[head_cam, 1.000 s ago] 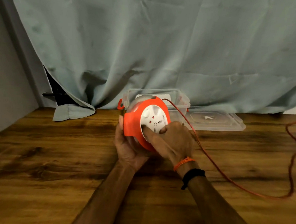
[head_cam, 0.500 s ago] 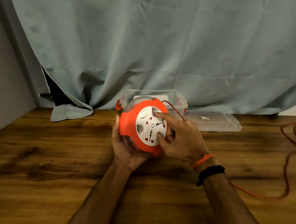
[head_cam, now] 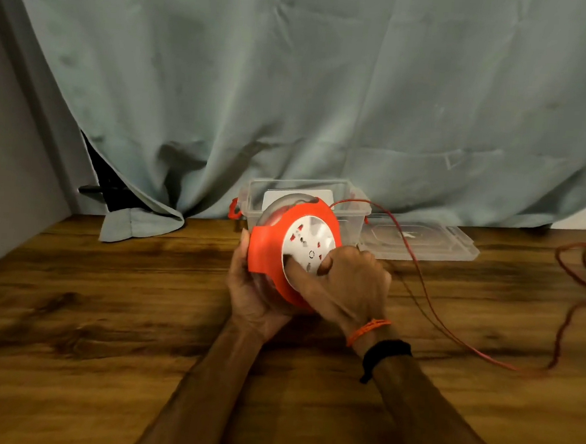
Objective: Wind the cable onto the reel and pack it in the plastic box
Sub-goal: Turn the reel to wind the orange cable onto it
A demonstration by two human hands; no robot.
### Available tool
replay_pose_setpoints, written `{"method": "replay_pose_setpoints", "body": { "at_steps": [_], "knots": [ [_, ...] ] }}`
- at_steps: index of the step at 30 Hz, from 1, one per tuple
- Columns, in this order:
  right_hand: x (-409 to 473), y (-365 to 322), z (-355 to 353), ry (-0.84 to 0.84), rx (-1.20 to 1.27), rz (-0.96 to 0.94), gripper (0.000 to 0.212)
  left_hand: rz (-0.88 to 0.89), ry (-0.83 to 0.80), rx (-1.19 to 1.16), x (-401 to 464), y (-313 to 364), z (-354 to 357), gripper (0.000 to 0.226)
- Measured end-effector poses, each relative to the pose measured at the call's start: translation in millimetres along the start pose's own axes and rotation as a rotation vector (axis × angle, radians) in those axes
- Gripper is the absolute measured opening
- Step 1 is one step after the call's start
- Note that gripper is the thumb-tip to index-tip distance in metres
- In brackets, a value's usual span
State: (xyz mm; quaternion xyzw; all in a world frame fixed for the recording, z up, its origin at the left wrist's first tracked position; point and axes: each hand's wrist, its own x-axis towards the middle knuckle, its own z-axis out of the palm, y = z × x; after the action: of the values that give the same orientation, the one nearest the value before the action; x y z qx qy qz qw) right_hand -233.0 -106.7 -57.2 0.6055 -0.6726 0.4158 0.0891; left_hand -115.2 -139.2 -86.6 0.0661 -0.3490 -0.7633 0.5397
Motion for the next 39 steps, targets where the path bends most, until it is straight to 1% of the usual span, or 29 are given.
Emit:
{"method": "replay_pose_setpoints", "body": {
  "at_steps": [2, 3, 7, 8, 10, 11, 12, 13, 14, 16, 19, 21, 23, 25, 27, 29, 32, 35, 37, 39],
  "knots": [
    [-2, -3, 3, -0.041, 0.085, 0.059, 0.084, -0.003, 0.031, 0.011, 0, -1, -1, 0.085],
    [-3, -3, 4, -0.05, 0.093, 0.059, 0.083, 0.001, 0.037, 0.017, 1, -1, -2, 0.084],
    [3, -2, -7, -0.079, 0.105, -0.024, 0.076, 0.012, 0.022, 0.015, 1, 2, -4, 0.077],
    [6, 2, -12, -0.065, 0.141, -0.055, 0.069, 0.008, 0.023, 0.006, 0, 3, -5, 0.077],
    [14, 13, -21, -0.058, 0.222, -0.159, 0.048, 0.002, 0.02, 0.011, 0, 4, -6, 0.077],
    [16, 18, -25, -0.085, 0.242, -0.23, 0.04, 0.002, 0.02, 0.022, 0, 3, -7, 0.076],
    [19, 22, -28, -0.124, 0.242, -0.301, 0.037, 0.002, 0.027, 0.03, 0, 3, -7, 0.075],
    [20, 24, -30, -0.166, 0.225, -0.354, 0.041, 0.002, 0.038, 0.031, 0, 3, -8, 0.075],
    [21, 26, -30, -0.2, 0.199, -0.391, 0.05, 0.002, 0.047, 0.028, 0, 2, -8, 0.075],
    [21, 28, -29, -0.231, 0.123, -0.427, 0.064, -0.003, 0.043, 0.027, 0, 3, -7, 0.076],
    [19, 30, -24, -0.258, 0.044, -0.404, 0.07, -0.016, 0.009, 0.034, -1, 3, -5, 0.078],
    [19, 32, -22, -0.204, 0.002, -0.401, 0.069, -0.02, 0.013, 0.03, -1, 2, -5, 0.083],
    [16, 32, -21, -0.149, -0.029, -0.389, 0.068, -0.015, 0.021, 0.029, -1, 2, -4, 0.082],
    [11, 28, -17, -0.093, -0.067, -0.321, 0.066, -0.006, 0.008, 0.023, -1, 1, -3, 0.084],
    [6, 21, -9, -0.032, -0.093, -0.214, 0.065, -0.005, 0.004, 0.021, -1, 1, -3, 0.085],
    [3, 12, -2, -0.029, -0.05, -0.106, 0.071, -0.002, 0.03, 0.027, 0, 0, -3, 0.077],
    [-1, 4, 4, -0.05, 0.098, -0.002, 0.082, -0.005, 0.074, 0.032, 1, 0, -6, 0.069],
    [1, 3, 2, -0.077, 0.094, -0.01, 0.083, -0.005, 0.058, 0.028, 0, 0, -6, 0.071],
    [5, 7, -5, -0.094, 0.09, -0.074, 0.075, -0.001, 0.016, 0.04, 0, 1, -4, 0.076],
    [13, 16, -16, -0.096, 0.15, -0.152, 0.062, -0.005, -0.015, 0.029, 0, 2, -4, 0.079]
  ]
}}
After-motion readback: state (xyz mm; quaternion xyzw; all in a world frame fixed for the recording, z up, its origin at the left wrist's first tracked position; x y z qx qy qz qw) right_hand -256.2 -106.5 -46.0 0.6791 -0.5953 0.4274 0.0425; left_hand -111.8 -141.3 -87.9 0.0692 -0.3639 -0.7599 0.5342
